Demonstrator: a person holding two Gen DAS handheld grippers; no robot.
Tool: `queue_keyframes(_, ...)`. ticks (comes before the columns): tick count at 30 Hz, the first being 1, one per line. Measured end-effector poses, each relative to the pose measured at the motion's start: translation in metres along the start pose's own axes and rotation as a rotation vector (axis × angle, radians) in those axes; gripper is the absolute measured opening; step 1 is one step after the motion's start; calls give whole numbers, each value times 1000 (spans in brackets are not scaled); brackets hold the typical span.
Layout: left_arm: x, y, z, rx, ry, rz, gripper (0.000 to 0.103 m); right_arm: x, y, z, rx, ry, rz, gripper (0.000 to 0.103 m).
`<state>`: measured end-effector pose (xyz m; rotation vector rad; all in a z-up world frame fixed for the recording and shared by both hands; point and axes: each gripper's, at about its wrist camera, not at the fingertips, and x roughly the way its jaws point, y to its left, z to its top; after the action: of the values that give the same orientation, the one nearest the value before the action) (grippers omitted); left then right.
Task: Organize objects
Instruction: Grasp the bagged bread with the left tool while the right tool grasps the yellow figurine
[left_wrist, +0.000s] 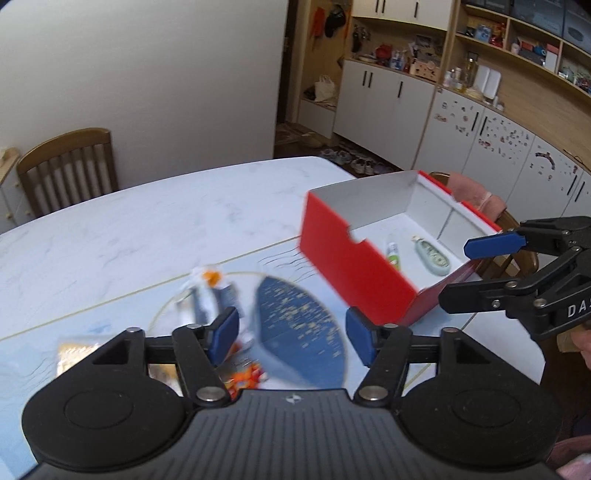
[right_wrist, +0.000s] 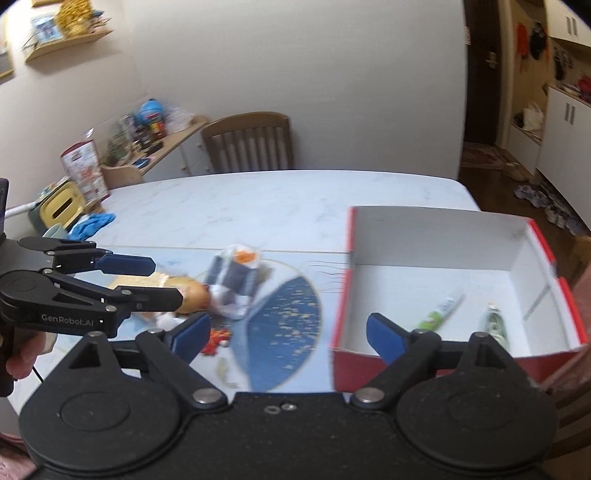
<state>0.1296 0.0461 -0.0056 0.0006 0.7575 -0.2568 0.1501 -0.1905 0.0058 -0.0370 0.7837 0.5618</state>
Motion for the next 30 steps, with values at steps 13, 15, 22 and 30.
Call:
queue_keyframes(13, -26, 80, -37, 12, -11, 37, 88, 40, 70, 6, -62, 39, 26, 102)
queue_keyframes(15, -26, 90, -41, 24, -11, 46, 98, 46, 80, 8, -67, 49, 21, 102)
queue_keyframes(22, -15, 126, -50, 40, -3, 92, 103, 72, 100, 15, -54, 81, 7, 102)
queue_keyframes(30, 3, 148, -56, 390, 29, 1, 103, 98, 112, 21, -56, 122, -9, 102)
